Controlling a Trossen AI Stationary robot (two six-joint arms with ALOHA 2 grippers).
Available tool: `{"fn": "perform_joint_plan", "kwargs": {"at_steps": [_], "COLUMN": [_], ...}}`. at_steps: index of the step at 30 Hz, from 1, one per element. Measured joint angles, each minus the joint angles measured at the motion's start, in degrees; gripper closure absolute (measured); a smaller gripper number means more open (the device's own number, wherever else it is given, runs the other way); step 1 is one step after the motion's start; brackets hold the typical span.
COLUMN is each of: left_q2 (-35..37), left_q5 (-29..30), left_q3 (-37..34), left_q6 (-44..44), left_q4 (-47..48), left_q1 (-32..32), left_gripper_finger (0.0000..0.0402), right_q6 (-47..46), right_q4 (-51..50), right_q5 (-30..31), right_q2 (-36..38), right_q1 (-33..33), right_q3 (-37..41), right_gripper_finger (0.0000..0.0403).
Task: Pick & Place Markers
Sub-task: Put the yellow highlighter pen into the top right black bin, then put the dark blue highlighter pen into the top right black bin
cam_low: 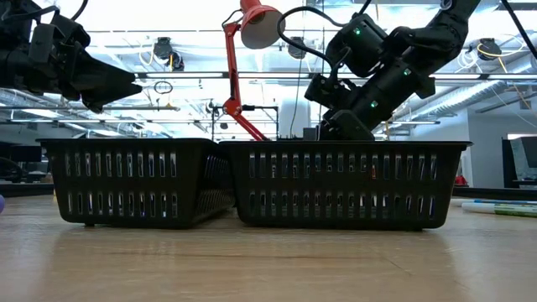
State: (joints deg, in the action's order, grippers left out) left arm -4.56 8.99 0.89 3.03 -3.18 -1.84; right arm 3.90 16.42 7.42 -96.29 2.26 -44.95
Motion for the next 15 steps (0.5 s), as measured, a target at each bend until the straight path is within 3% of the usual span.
{"fn": "perform_joint_plan", "kwargs": {"at_steps": [5,11,15], "left_q2": [0.0,0.0,0.0], "left_q5": [0.0,0.0,-0.02], "left_q3": [0.0,0.0,0.0], "left_q6": [0.0,0.0,0.0], "left_q4": [0.0,0.0,0.0], "left_q1": [-0.01,0.01,-0.01], "left_gripper_finger": [0.0192,0.0192,0.0192], "right_q6": [0.11,1.3,-0.25], "right_q4": [-0.04,-3.98,-10.8], "right_q5": [2.23,17.91,25.18], "right_q2": [0.2,7.26,13.93], "right_q1": [0.0,-0.68,-1.33], "right_q3": [0.01,0.07,0.46], "right_gripper_finger": [0.031,0.0297,0.0282]}}
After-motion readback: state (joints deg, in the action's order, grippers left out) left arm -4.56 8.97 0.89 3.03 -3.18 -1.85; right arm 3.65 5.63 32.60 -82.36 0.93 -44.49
